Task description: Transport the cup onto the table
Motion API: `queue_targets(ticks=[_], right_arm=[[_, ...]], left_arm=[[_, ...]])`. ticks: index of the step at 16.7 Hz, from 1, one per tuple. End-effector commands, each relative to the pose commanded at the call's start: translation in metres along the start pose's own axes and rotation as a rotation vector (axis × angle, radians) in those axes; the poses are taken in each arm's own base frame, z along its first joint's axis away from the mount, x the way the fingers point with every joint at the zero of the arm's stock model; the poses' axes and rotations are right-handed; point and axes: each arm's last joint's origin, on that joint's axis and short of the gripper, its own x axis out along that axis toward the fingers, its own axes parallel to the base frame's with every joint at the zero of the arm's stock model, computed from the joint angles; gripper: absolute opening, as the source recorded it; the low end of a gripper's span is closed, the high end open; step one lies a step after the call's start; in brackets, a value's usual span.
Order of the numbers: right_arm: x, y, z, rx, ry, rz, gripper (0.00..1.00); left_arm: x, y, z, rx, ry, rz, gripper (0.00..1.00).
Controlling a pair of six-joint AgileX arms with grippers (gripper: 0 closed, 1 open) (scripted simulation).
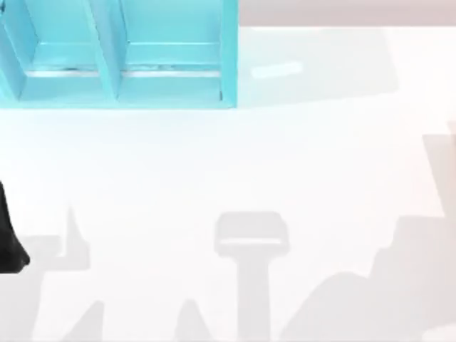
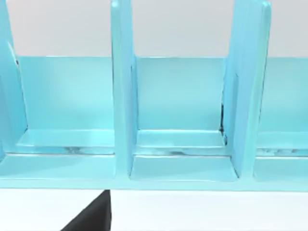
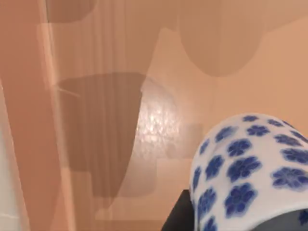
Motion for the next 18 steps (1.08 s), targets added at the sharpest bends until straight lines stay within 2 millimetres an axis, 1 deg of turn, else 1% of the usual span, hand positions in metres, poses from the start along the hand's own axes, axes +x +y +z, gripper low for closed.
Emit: queue_targets(ticks=[2, 3, 5, 10, 12, 14, 15, 16, 18], right_arm=[[-0.023, 0.026, -0.003, 0.0, 0.004, 0.0, 0.0], [-0.033, 0.035, -0.006, 0.0, -0.002, -0.002, 0.0], [-0.043, 0.044, -0.009, 0.001, -0.013, -0.005, 0.0], [-0.041, 0.044, -0.009, 0.005, -0.008, -0.002, 0.0], [-0.041, 0.052, -0.006, 0.005, -0.005, -0.001, 0.0], [-0.043, 0.072, 0.0, 0.002, -0.008, -0.006, 0.0], [-0.044, 0.087, 0.003, -0.001, -0.015, -0.011, 0.0], [-0.046, 0.104, 0.006, -0.007, -0.024, -0.016, 0.0], [-0.047, 0.149, 0.006, -0.031, -0.03, -0.022, 0.0]], left_arm=[[0.0, 0.0, 0.0, 0.0, 0.0, 0.0, 1.0], [0.0, 0.0, 0.0, 0.0, 0.0, 0.0, 1.0], [0.0, 0.0, 0.0, 0.0, 0.0, 0.0, 1.0], [0.0, 0.0, 0.0, 0.0, 0.0, 0.0, 1.0], [0.0, 0.0, 0.0, 0.0, 0.0, 0.0, 1.0], [0.0, 0.0, 0.0, 0.0, 0.0, 0.0, 1.0], [0.0, 0.0, 0.0, 0.0, 0.0, 0.0, 1.0], [0.0, 0.0, 0.0, 0.0, 0.0, 0.0, 1.0], [0.0, 0.0, 0.0, 0.0, 0.0, 0.0, 1.0]])
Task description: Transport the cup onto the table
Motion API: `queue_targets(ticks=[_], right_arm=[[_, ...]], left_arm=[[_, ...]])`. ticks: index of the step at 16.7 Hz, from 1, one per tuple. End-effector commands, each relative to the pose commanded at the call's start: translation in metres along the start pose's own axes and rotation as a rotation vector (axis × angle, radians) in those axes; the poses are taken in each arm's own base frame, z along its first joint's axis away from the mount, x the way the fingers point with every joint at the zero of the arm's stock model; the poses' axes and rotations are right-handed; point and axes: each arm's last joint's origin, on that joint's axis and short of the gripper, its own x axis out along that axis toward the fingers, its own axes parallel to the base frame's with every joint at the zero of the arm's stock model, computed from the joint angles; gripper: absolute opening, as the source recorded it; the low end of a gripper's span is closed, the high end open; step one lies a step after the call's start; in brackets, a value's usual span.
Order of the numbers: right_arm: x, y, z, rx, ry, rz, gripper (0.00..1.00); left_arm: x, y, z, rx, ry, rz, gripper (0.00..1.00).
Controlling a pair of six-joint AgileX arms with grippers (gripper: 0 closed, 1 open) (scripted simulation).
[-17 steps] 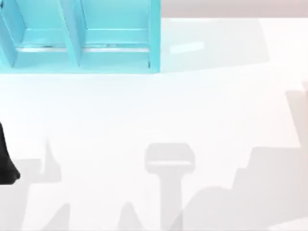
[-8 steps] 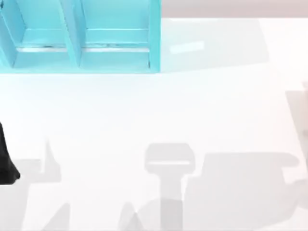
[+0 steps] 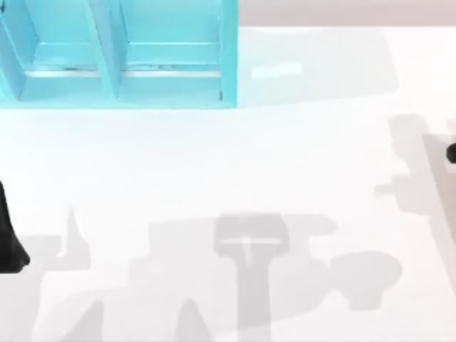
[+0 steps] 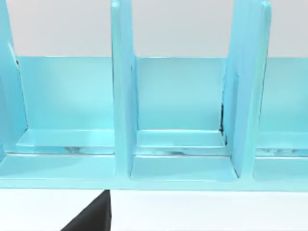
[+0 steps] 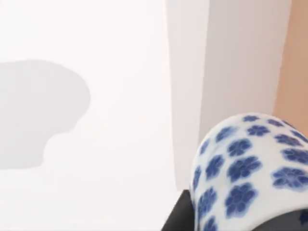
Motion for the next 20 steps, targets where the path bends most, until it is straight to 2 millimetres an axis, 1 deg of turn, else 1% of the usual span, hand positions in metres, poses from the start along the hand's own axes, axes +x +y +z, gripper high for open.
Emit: queue_targets(ticks=[2, 4, 7, 9, 11, 14, 16, 20], right_arm=[[0.003, 0.049, -0.008, -0.03, 0.02, -0.001, 0.0], [0.004, 0.091, -0.021, -0.035, 0.029, -0.003, 0.0], [-0.001, 0.14, -0.047, -0.02, 0.008, 0.006, 0.0], [-0.002, 0.166, -0.066, -0.009, 0.006, 0.011, 0.0], [0.0, 0.183, -0.083, 0.006, 0.015, 0.008, 0.0], [0.002, 0.196, -0.1, 0.027, 0.025, 0.003, 0.0], [0.0, 0.2, -0.106, 0.033, 0.019, 0.015, 0.0], [-0.001, 0.201, -0.106, 0.033, 0.017, 0.019, 0.0]], left_arm=[[0.0, 0.0, 0.0, 0.0, 0.0, 0.0, 1.0], [0.0, 0.0, 0.0, 0.0, 0.0, 0.0, 1.0], [0.0, 0.0, 0.0, 0.0, 0.0, 0.0, 1.0], [0.0, 0.0, 0.0, 0.0, 0.0, 0.0, 1.0], [0.0, 0.0, 0.0, 0.0, 0.0, 0.0, 1.0], [0.0, 0.0, 0.0, 0.0, 0.0, 0.0, 1.0], [0.0, 0.0, 0.0, 0.0, 0.0, 0.0, 1.0], [0.0, 0.0, 0.0, 0.0, 0.0, 0.0, 1.0]])
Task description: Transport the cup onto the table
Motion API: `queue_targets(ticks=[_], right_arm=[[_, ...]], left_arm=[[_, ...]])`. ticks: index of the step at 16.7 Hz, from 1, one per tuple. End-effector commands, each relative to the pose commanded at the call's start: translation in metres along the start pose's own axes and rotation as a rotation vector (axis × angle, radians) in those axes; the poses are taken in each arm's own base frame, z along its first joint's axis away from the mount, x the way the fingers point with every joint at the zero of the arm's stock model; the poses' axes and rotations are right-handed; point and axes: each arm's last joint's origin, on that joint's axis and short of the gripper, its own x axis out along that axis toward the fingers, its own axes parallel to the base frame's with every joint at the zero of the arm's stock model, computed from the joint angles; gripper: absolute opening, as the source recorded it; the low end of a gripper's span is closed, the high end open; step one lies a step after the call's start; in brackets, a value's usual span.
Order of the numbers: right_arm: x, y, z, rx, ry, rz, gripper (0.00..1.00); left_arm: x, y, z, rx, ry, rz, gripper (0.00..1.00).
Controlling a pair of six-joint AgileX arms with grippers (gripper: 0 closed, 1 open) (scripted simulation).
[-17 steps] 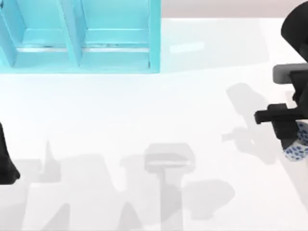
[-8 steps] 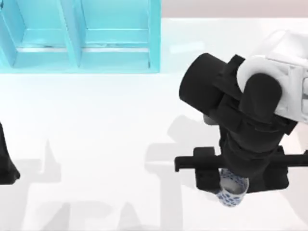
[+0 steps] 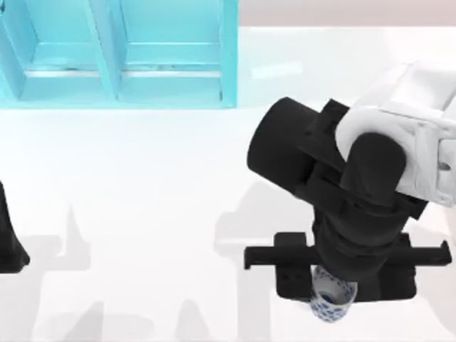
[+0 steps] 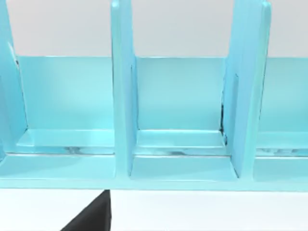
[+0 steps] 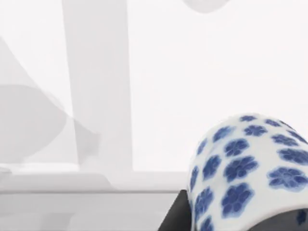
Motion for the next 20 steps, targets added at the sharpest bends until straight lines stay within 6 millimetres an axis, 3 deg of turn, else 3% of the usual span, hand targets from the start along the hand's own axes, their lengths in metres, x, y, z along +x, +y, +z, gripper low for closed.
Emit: queue_targets(ticks=[3, 10, 15, 20], right_arm=[[0.006, -0.001, 0.002, 0.009, 0.003, -0.004, 0.0], [0.061, 0.001, 0.001, 0.001, -0.001, 0.003, 0.0], [0.065, 0.001, 0.001, 0.0, 0.0, 0.0, 0.0], [0.065, 0.001, 0.001, 0.0, 0.0, 0.0, 0.38]], left_arm=[[0.0, 0.0, 0.0, 0.0, 0.0, 0.0, 1.0], [0.0, 0.0, 0.0, 0.0, 0.0, 0.0, 1.0], [0.0, 0.0, 0.0, 0.0, 0.0, 0.0, 1.0], [0.0, 0.0, 0.0, 0.0, 0.0, 0.0, 1.0]])
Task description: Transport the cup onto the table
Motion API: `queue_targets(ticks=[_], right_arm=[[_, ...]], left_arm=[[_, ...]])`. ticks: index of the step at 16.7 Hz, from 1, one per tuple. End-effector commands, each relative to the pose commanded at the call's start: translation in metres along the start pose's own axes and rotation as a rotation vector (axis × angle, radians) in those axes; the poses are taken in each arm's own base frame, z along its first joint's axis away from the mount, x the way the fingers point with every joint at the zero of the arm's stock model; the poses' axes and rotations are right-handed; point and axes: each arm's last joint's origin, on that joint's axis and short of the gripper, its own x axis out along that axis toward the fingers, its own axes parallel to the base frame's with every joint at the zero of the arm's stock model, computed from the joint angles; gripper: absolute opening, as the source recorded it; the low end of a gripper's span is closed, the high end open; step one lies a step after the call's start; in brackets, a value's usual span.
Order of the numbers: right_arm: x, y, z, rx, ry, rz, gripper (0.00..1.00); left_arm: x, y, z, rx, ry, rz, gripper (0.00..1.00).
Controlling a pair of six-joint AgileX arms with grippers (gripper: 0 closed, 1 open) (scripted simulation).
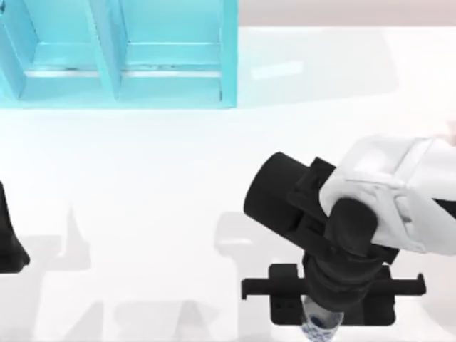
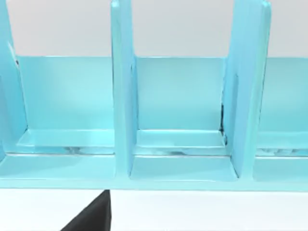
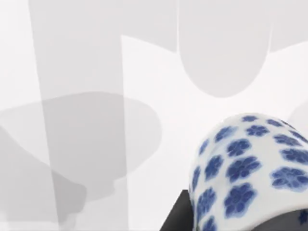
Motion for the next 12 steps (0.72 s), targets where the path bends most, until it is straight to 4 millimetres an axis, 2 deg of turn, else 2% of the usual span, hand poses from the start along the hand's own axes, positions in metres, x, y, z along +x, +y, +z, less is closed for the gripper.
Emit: queue_targets(ticks=[8, 12], right_arm=[[0.0, 0.0, 0.0, 0.0, 0.0, 0.0, 0.98], [0.0, 0.0, 0.0, 0.0, 0.0, 0.0, 1.0]], left_arm=[[0.0, 0.0, 0.0, 0.0, 0.0, 0.0, 1.0], [0.0, 0.0, 0.0, 0.0, 0.0, 0.0, 1.0]])
